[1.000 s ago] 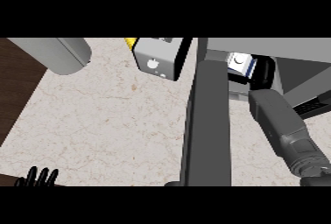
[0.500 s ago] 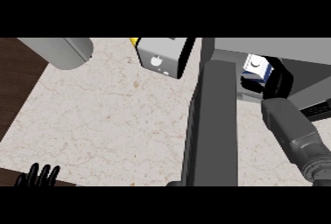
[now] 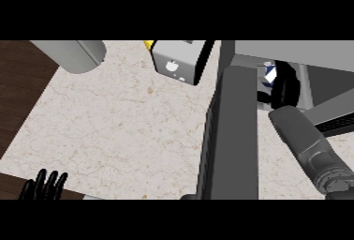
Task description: Pick up the milk, place it into the microwave and close the microwave
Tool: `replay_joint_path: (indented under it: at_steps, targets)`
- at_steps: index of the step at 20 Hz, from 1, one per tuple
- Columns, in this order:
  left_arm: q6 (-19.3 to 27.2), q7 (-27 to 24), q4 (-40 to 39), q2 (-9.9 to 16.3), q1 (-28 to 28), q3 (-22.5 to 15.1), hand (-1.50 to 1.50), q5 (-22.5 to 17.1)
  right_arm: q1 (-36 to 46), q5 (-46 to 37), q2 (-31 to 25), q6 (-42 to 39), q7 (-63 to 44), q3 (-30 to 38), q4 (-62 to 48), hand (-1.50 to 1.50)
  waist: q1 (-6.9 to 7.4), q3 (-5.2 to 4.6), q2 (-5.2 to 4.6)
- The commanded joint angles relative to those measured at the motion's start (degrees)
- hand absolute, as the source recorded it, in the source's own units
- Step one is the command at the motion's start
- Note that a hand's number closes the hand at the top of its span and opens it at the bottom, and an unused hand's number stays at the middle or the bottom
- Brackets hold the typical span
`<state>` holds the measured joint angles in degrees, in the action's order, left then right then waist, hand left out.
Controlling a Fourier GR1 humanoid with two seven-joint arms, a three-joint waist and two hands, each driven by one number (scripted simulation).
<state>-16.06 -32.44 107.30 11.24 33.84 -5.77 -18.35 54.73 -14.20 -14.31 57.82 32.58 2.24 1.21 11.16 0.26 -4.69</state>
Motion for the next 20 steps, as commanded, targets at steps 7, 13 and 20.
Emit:
replay_joint_path:
  at_steps: [7, 13, 20]
  targets:
    - [-0.4, -1.2, -1.9, 0.0, -0.5, 0.3, -1.5, 0.7, 3.2, -1.8, 4.8, -9.3, 1.4, -1.9, -0.1, -1.5, 0.24, 0.19, 0.33]
    - [0.5, -0.9, -0.3, -0.6, -0.6, 0.0, -1.5, 1.1, 4.6, 1.5, 7.5, -15.8, 2.6, 1.3, 2.7, -1.5, -1.3, 0.29, 0.98]
    - [0.1, -1.1, -0.3, -0.4, -0.2, 0.5, -1.5, 0.6, 1.0, 7.6, 7.9, -25.6, 9.7, 7.2, 6.6, -1.5, -3.8, 0.26, 1.46]
